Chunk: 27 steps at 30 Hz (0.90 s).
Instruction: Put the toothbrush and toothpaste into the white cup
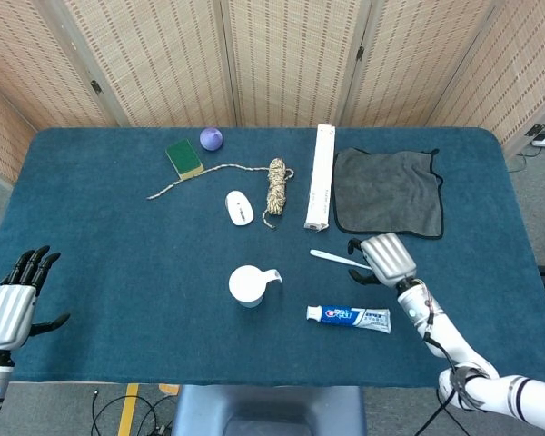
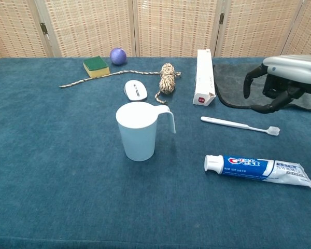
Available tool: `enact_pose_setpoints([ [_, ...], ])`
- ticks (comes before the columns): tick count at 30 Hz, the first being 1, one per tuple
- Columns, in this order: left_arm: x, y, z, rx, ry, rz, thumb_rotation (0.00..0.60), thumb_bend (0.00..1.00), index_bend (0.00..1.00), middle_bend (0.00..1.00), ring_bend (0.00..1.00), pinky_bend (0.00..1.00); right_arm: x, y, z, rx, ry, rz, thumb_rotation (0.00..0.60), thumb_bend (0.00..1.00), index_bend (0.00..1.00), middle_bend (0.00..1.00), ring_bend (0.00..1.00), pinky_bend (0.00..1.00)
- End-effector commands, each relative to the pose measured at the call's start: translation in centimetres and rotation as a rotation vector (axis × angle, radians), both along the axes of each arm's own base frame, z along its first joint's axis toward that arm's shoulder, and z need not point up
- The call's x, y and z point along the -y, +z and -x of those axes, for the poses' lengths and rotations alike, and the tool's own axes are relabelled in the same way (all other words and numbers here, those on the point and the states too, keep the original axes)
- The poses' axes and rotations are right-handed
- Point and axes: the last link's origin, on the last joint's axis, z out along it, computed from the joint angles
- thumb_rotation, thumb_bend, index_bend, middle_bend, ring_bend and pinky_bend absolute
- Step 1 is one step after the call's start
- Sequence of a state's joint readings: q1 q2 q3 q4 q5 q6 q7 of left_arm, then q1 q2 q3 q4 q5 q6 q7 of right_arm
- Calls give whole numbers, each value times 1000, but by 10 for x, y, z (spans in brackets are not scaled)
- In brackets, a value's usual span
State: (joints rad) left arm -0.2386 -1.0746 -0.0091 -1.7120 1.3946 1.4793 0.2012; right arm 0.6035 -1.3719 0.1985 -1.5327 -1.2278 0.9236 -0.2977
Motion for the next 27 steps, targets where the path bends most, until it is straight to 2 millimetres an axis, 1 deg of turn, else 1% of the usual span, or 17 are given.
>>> enact_pose_setpoints([
  [1, 2, 0, 1, 1, 5, 3, 600, 117, 144, 103, 104, 411, 10, -13, -6, -29, 0, -5, 600, 249, 456, 962, 1000, 1000],
  [6, 5, 0, 4, 1, 20, 13, 600, 117, 144, 103, 104, 411, 22, -26, -2, -48, -44, 5, 600, 241, 467, 967, 1000, 1000],
  [9, 6, 1, 6, -1, 28, 16, 600, 117, 144, 103, 104, 411, 27, -36, 0, -57, -63, 4, 600, 201, 473, 971, 1000, 1000],
  [12, 7, 1, 7, 2, 34, 15, 600, 117, 144, 103, 104, 411, 32, -44, -1, -68, -66, 0, 600, 186, 473, 971, 1000, 1000],
  [16, 7, 1, 8, 2, 36, 17, 600, 117, 144, 103, 104, 411, 40, -57, -8, -65, -70, -6, 600, 172, 480, 971, 1000, 1000],
  [22, 8, 2, 10, 1, 44, 18, 600, 117, 144, 103, 104, 411, 49, -75, -18, -64, -83, -28, 600, 209, 484, 971, 1000, 1000],
  [27, 10, 4, 12, 1, 55, 16, 600, 117, 144, 103, 104, 411, 53, -82, -21, -64, -89, -40, 600, 230, 484, 971, 1000, 1000],
])
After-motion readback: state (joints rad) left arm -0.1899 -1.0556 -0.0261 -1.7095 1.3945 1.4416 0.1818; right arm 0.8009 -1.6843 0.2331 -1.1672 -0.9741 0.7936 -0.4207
